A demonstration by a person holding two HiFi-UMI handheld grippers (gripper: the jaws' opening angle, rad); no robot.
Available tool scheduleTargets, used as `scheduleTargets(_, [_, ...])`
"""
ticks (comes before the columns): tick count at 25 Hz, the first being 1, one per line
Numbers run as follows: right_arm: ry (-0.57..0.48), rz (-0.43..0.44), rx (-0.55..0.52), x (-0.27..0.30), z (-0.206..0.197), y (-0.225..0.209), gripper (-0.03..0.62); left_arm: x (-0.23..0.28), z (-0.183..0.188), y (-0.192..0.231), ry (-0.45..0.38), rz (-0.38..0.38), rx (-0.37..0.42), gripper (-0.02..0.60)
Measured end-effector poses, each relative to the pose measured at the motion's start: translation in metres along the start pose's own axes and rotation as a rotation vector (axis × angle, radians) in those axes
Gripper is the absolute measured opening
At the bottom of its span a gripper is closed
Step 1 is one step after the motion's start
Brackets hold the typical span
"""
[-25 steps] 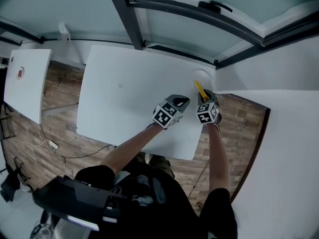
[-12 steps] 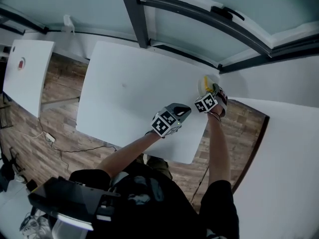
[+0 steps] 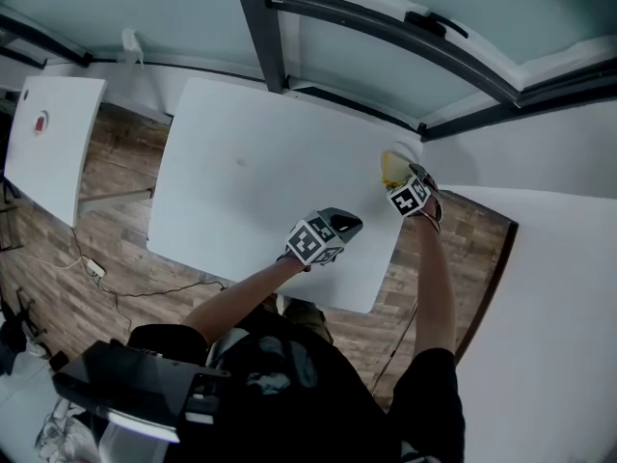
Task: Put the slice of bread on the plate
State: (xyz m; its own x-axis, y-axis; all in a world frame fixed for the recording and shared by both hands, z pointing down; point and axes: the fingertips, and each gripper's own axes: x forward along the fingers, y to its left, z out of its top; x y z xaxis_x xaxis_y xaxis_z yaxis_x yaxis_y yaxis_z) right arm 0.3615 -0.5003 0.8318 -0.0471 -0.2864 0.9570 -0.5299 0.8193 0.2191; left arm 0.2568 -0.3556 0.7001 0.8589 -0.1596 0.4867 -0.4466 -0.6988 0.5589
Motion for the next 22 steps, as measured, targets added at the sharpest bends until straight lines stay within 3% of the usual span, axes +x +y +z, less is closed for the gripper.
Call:
scheduleTargets(6, [-0.031,0.137,0.129,-0.019,-0.021,0.023,0.365,-0.007,-0.005,-0.01,0.013,-0.017,-0.01,0.005])
scheduleTargets(8, [-0.058,0.135,0.217,-0.033,-0.028,0.031,0.365,-0.011,-0.008,-0.014,0.014,-0.02,-0.005,0.005])
scheduleTargets(11, [-0.197,0.113,0.356,-0.069,-0.027,0.053,0.362,-0.025,-0.011,-0.025,-0.005,-0.015,0.021,0.005])
scheduleTargets(13, [-0.336,0.09,0.441,-0.113,-0.02,0.075,0.25,-0.039,-0.007,-0.034,-0.032,-0.001,0.05,0.005])
scheduleTargets(16, [-0.561,0.019,0.559,-0.195,-0.011,0.107,0.186,-0.055,0.0,-0.045,-0.078,0.002,0.077,0.005])
scheduleTargets(19, [-0.691,-0.064,0.685,-0.261,-0.015,0.138,0.094,-0.072,-0.001,-0.06,-0.116,0.007,0.092,0.005])
scheduleTargets(21, [-0.769,-0.101,0.759,-0.295,-0.014,0.152,0.009,-0.086,0.003,-0.073,-0.147,0.018,0.144,0.005])
scheduleTargets(22, [-0.801,-0.116,0.784,-0.308,-0.013,0.158,0.009,-0.092,0.005,-0.08,-0.163,0.029,0.172,0.005])
